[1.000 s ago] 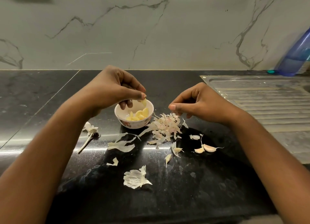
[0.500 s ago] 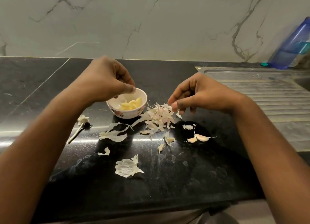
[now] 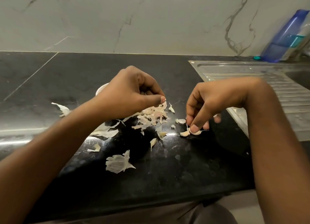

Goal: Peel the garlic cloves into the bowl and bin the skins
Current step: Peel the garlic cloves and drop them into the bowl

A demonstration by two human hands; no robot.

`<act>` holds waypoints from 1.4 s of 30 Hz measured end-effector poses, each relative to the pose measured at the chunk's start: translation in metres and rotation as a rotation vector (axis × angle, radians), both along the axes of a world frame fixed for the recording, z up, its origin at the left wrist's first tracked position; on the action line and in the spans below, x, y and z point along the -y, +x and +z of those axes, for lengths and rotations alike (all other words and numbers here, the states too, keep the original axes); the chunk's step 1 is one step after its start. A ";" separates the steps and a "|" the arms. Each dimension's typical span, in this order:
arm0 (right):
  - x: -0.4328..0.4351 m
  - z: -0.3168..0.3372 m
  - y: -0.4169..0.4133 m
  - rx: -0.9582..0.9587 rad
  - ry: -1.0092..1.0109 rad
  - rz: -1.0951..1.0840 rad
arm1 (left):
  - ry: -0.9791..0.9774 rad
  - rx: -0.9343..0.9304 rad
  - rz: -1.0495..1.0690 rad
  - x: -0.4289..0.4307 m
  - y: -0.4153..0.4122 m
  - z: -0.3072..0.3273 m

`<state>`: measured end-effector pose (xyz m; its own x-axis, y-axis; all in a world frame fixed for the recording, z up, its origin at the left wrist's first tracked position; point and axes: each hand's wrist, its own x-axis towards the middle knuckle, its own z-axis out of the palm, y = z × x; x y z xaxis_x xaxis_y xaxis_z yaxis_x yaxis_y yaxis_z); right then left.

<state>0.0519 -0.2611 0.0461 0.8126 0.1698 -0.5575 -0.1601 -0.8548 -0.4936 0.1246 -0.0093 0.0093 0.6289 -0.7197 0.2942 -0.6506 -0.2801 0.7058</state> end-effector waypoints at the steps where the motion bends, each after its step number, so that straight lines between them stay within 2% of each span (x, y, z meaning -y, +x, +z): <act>1: -0.002 -0.001 0.001 -0.024 -0.037 -0.002 | 0.003 -0.006 -0.002 0.001 -0.001 -0.001; 5: -0.005 -0.004 0.004 -0.058 -0.123 -0.020 | -0.005 -0.010 -0.002 0.001 -0.001 -0.001; 9: -0.001 -0.002 0.003 0.038 -0.056 -0.011 | -0.042 -0.046 0.006 0.000 0.001 0.001; 11: 0.002 0.002 0.002 0.140 0.065 0.007 | -0.054 -0.077 0.007 -0.001 0.002 0.003; 16: -0.004 0.000 0.009 0.483 0.516 -0.005 | -0.090 -0.217 -0.004 -0.005 0.003 0.008; 19: -0.012 -0.012 0.020 0.637 0.654 -0.036 | -0.122 -0.289 -0.007 -0.007 0.004 0.011; 24: -0.018 -0.023 0.028 0.748 0.704 -0.069 | -0.201 -0.312 0.051 -0.011 0.007 0.014; 30: -0.027 -0.036 0.037 0.774 0.837 -0.196 | -0.277 -0.241 0.107 -0.010 0.014 0.008; 34: -0.032 -0.044 0.041 0.762 0.805 -0.198 | -0.252 -0.126 0.155 -0.011 0.018 0.005; 42: -0.036 -0.046 0.042 0.766 0.720 -0.175 | -0.231 -0.008 0.233 -0.011 0.023 0.001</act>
